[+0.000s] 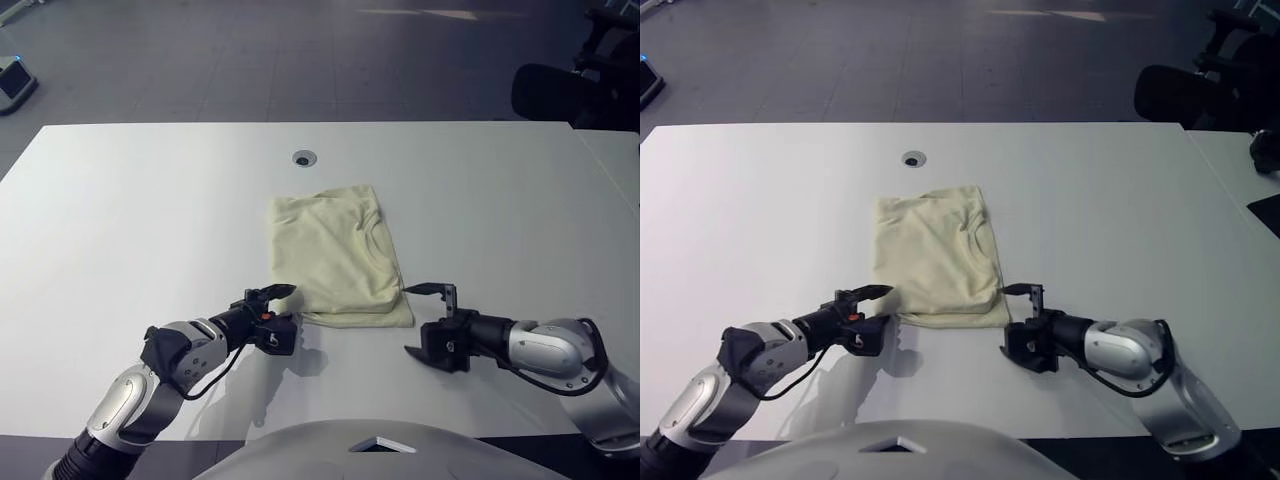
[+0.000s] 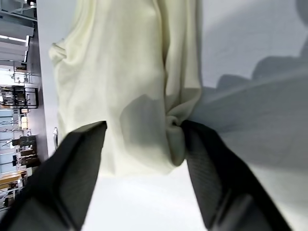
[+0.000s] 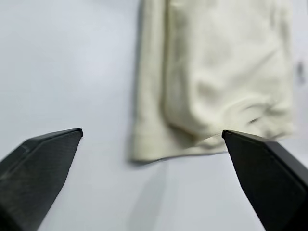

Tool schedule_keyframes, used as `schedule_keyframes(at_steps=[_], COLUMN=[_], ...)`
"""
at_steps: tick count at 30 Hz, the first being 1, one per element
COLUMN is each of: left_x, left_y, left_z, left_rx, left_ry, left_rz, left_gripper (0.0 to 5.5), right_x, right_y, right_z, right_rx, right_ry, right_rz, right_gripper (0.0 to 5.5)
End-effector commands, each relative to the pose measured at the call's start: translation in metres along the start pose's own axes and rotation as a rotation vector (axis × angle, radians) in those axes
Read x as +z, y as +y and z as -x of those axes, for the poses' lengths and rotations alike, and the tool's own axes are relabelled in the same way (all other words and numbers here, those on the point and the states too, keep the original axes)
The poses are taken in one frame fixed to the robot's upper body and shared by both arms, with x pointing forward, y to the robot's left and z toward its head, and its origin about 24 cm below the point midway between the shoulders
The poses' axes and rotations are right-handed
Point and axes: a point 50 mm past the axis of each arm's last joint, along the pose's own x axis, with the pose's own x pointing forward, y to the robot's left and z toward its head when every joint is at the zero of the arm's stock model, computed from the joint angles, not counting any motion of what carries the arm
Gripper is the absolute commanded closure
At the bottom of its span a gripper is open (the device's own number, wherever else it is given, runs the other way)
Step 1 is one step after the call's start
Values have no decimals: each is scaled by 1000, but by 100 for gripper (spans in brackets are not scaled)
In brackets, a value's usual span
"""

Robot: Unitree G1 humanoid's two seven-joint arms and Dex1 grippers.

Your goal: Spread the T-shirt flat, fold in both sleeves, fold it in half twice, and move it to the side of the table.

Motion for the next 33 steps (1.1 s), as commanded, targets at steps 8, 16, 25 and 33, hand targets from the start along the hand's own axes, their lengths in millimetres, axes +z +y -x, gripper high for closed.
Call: schedule_keyframes(at_steps=[8, 16, 25, 33], left_x=[-1, -3, -10, -25], left_y=[-20, -26, -27, -19], left_z=[-6, -6, -5, 17], left_rx=[-152, -196, -267, -473], left_ry=[-23, -46, -131, -184], left_rz=[30, 6, -65, -64], left_gripper=[474, 535, 535, 536], right_x=[-20, -25, -23, -7], right_y=[5, 6, 8, 20], right_z=[-30, -33, -34, -9], right_rx=[20, 26, 79, 337], right_ry=[34, 32, 0, -124], right_rz=[149, 169, 136, -125], right_gripper=[194, 334, 486, 543])
